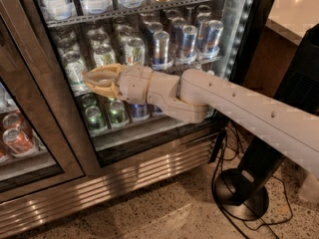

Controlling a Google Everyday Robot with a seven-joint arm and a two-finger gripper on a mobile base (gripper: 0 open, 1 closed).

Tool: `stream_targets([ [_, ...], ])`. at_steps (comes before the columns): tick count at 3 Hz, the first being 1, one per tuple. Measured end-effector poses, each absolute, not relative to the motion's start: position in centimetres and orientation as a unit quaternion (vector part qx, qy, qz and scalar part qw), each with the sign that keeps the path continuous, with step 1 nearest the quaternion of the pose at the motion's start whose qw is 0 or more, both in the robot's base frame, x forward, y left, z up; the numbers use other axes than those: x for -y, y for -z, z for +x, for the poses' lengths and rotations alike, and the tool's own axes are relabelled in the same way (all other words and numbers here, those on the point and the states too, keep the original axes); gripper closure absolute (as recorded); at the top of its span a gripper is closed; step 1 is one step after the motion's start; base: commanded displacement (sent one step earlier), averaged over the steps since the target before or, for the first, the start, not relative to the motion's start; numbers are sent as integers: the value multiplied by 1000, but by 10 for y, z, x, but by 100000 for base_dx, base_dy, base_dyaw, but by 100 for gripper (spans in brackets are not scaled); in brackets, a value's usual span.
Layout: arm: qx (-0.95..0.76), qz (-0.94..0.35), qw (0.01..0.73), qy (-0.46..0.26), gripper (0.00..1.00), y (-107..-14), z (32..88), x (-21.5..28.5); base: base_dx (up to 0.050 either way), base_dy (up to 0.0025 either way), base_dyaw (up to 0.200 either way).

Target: Close right fridge door

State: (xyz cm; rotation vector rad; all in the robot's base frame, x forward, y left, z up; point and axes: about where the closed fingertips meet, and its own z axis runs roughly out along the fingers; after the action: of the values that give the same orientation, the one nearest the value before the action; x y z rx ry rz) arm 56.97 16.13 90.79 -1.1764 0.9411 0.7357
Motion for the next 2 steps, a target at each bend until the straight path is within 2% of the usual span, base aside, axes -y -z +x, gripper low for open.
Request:
stream_targets([
  [2,-419,-521,669,-325,100,-908,567,-162,0,0,0],
])
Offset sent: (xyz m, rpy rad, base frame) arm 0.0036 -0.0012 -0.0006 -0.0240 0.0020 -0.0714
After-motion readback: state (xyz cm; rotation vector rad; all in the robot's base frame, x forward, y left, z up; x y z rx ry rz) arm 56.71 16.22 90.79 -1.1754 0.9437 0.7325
